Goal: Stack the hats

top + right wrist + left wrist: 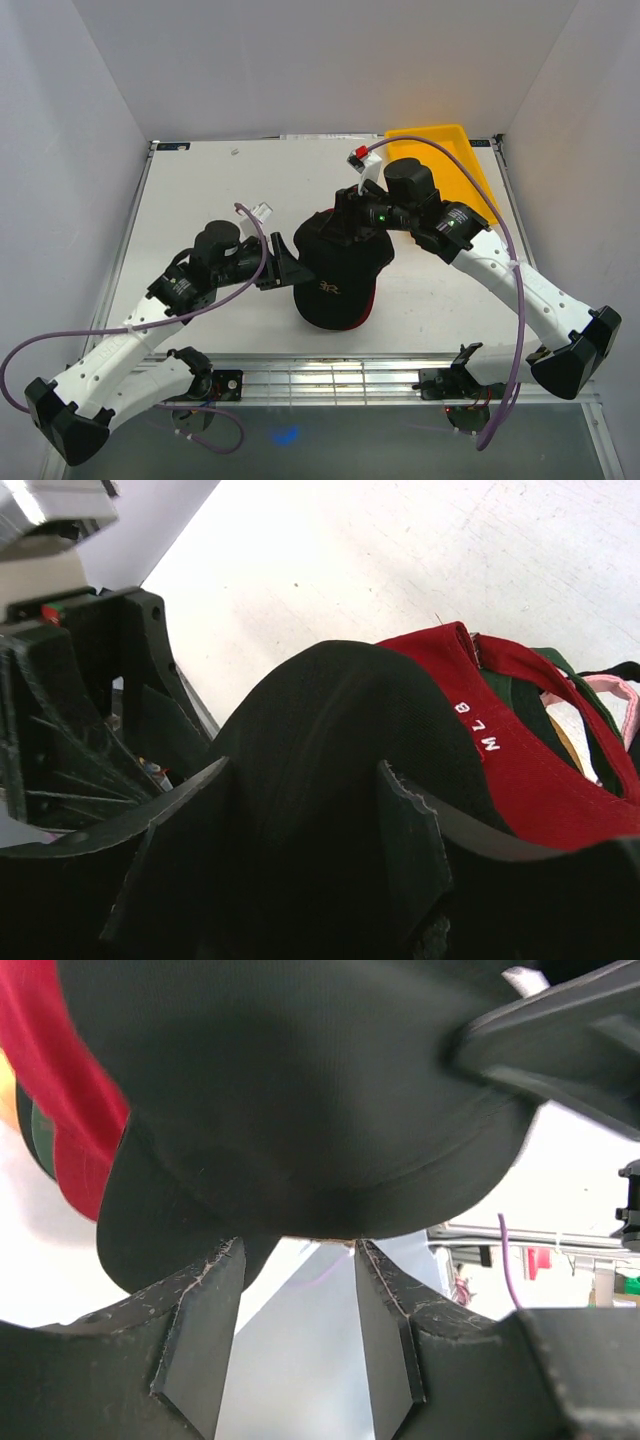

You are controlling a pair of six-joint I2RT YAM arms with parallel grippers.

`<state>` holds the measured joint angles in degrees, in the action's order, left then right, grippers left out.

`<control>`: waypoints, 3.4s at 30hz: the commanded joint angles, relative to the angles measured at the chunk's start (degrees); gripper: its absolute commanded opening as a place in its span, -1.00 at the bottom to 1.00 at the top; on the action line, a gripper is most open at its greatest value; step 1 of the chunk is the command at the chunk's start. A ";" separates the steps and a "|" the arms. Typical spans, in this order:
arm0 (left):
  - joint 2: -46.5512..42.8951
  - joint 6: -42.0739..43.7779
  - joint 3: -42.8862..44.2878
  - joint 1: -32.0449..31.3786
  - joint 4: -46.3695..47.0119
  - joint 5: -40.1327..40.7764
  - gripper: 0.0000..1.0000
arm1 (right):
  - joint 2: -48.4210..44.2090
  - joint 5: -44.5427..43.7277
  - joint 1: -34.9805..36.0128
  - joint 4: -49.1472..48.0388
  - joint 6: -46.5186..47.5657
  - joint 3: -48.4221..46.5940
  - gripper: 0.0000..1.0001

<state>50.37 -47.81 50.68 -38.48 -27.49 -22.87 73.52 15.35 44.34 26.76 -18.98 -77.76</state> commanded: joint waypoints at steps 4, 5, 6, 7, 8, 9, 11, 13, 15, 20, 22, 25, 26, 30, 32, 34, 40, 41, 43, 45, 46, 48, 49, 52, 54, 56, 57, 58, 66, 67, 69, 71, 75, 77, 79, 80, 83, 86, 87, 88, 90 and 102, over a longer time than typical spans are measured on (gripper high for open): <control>-4.13 -4.74 -7.51 -0.19 2.87 -1.57 0.11 | -1.27 -0.77 0.31 -3.21 0.09 0.76 0.31; -4.75 -5.62 -8.74 -0.19 3.22 -1.21 0.11 | -1.18 -0.76 0.31 -3.30 0.09 0.68 0.31; -4.93 -5.97 -9.19 -0.19 3.40 -0.95 0.11 | -1.09 -0.76 0.22 -3.38 -0.09 0.59 0.31; -5.02 -6.24 -9.63 -0.19 3.75 -0.86 0.11 | -1.01 -0.76 0.31 -3.38 -0.09 0.59 0.31; -5.02 -6.68 -9.98 -0.19 4.28 -0.77 0.11 | -1.09 -0.59 0.31 -3.47 -0.09 0.68 0.31; -4.93 -6.85 -10.16 -0.19 4.37 -0.60 0.11 | -1.01 -0.50 0.40 -3.65 -0.26 0.76 0.31; -4.23 -6.77 -10.33 -0.19 4.46 -0.16 0.11 | -0.92 -0.59 0.40 -3.82 -0.27 0.94 0.32; -3.79 -6.86 -10.51 -0.10 4.46 0.11 0.11 | -1.01 -0.59 0.40 -4.09 -0.35 1.03 0.34; -3.18 -7.29 -11.03 -0.19 4.46 0.55 0.11 | -1.09 -0.76 0.49 -4.26 -0.44 1.03 0.35; -2.91 -7.82 -12.18 -0.28 4.55 0.55 0.08 | -0.66 -0.59 0.49 -4.44 -0.35 0.15 0.36; -3.00 -7.82 -12.70 -0.28 4.55 0.46 0.08 | -0.13 -0.59 0.58 -4.44 -0.27 -0.55 0.36; -3.08 -7.91 -13.41 -0.28 4.63 0.20 0.02 | 0.66 -0.41 0.66 -4.53 0.00 -1.69 0.36; -3.08 -7.91 -13.58 -0.28 4.63 0.11 0.01 | 0.92 -0.24 0.66 -4.61 0.09 -1.87 0.36; -3.00 -7.74 -14.11 -0.28 4.63 -0.33 -0.09 | 2.07 0.38 0.75 -5.49 0.26 -2.66 0.36; -2.74 -7.74 -14.55 -0.37 4.63 -0.68 -0.13 | 2.42 0.55 0.93 -5.93 0.26 -3.01 0.37; -2.47 -7.65 -14.99 -0.46 4.63 -0.94 -0.17 | 2.77 0.82 1.10 -5.93 0.44 -3.45 0.37; -0.71 -7.21 -15.78 -0.81 4.72 -1.56 -0.24 | 3.56 0.73 1.45 -5.76 0.96 -4.51 0.40; -0.45 -7.21 -15.87 -0.89 4.63 -1.73 -0.24 | 3.56 0.73 1.45 -5.76 1.05 -4.42 0.40; 0.17 -7.03 -16.05 -1.07 4.63 -1.74 -0.26 | 3.48 0.29 1.54 -5.76 0.97 -4.07 0.40; -0.01 -7.29 -16.57 -1.07 4.63 -1.12 -0.27 | 3.21 0.12 1.63 -5.84 0.97 -3.63 0.40; -0.01 -7.38 -16.75 -1.16 4.63 -0.95 -0.28 | 3.13 -0.06 1.63 -5.85 0.97 -3.46 0.40; 0.17 -7.38 -17.19 -1.16 4.72 -1.03 -0.28 | 2.95 -0.06 1.63 -5.93 0.97 -3.11 0.40; 0.34 -7.38 -17.28 -1.25 4.72 -1.12 -0.29 | 2.95 -0.06 1.63 -6.02 0.97 -3.02 0.40; 0.43 -7.38 -17.63 -1.25 4.72 -0.95 -0.31 | 3.04 0.11 1.72 -6.20 0.88 -2.58 0.40; 0.52 -7.38 -17.63 -1.16 4.72 -0.68 -0.31 | 3.04 -0.06 1.72 -6.46 0.96 -2.49 0.40; 0.87 -7.38 -17.72 -1.34 4.72 -0.68 -0.31 | 3.04 -0.15 1.72 -6.55 0.79 -2.14 0.40; 1.04 -7.38 -17.72 -1.34 4.72 -0.68 -0.31 | 3.04 -0.15 1.80 -6.64 0.79 -2.05 0.40; 1.22 -7.47 -17.80 -1.34 4.72 -0.59 -0.30 | 3.12 -0.15 1.81 -6.64 0.79 -1.96 0.40; 1.49 -7.65 -16.58 -1.69 5.07 -0.51 -0.31 | 2.95 -0.94 1.81 -6.46 0.88 -0.91 0.40; 1.23 -7.65 -16.23 -1.77 5.25 -0.51 -0.29 | 2.86 -1.38 1.81 -6.29 0.79 -0.73 0.40; 0.87 -7.82 -15.18 -1.77 5.51 -0.24 -0.27 | 2.77 -1.55 1.81 -6.46 0.79 -0.29 0.40; 1.04 -7.65 -14.29 -1.86 5.42 -0.24 -0.27 | 2.51 -1.73 1.81 -6.29 0.70 -0.20 0.40; 1.75 -7.91 -13.15 -1.86 5.42 0.02 -0.26 | 1.72 -4.45 1.89 -3.23 1.75 -1.78 0.40; 1.92 -8.09 -12.88 -1.95 5.42 0.20 -0.26 | 0.93 -7.43 1.81 -1.02 2.54 -3.54 0.41; 2.10 -8.17 -12.80 -1.86 5.25 0.46 -0.25 | -0.38 -9.99 1.72 1.62 3.42 -4.42 0.41; 2.28 -8.26 -12.79 -1.86 5.16 0.64 -0.26 | -1.00 -10.60 1.54 2.15 3.43 -4.33 0.43; 2.80 -8.44 -12.71 -1.86 5.16 0.72 -0.26 | -2.94 -11.57 1.19 3.55 3.08 -3.81 0.44; 3.33 -8.44 -12.36 -1.95 5.25 0.90 -0.26 | -4.69 -13.15 0.93 4.96 2.37 -3.54 0.43; 3.33 -8.44 -12.36 -1.86 5.16 0.99 -0.26 | -5.05 -14.11 0.67 5.49 2.20 -3.54 0.42; 3.42 -8.44 -12.09 -1.95 5.16 0.99 -0.26 | -5.75 -14.73 0.49 6.97 1.85 -3.63 0.38; 3.42 -8.35 -11.92 -1.95 5.25 0.99 -0.25 | -6.19 -16.92 0.14 8.91 1.58 -4.07 0.32; 3.42 -8.44 -11.74 -1.95 5.25 1.25 -0.26 | -2.42 -11.06 -0.04 14.63 6.06 -7.58 0.07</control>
<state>54.17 -56.01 36.49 -40.16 -23.53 -22.26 70.08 2.07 44.31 40.73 -15.55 -81.67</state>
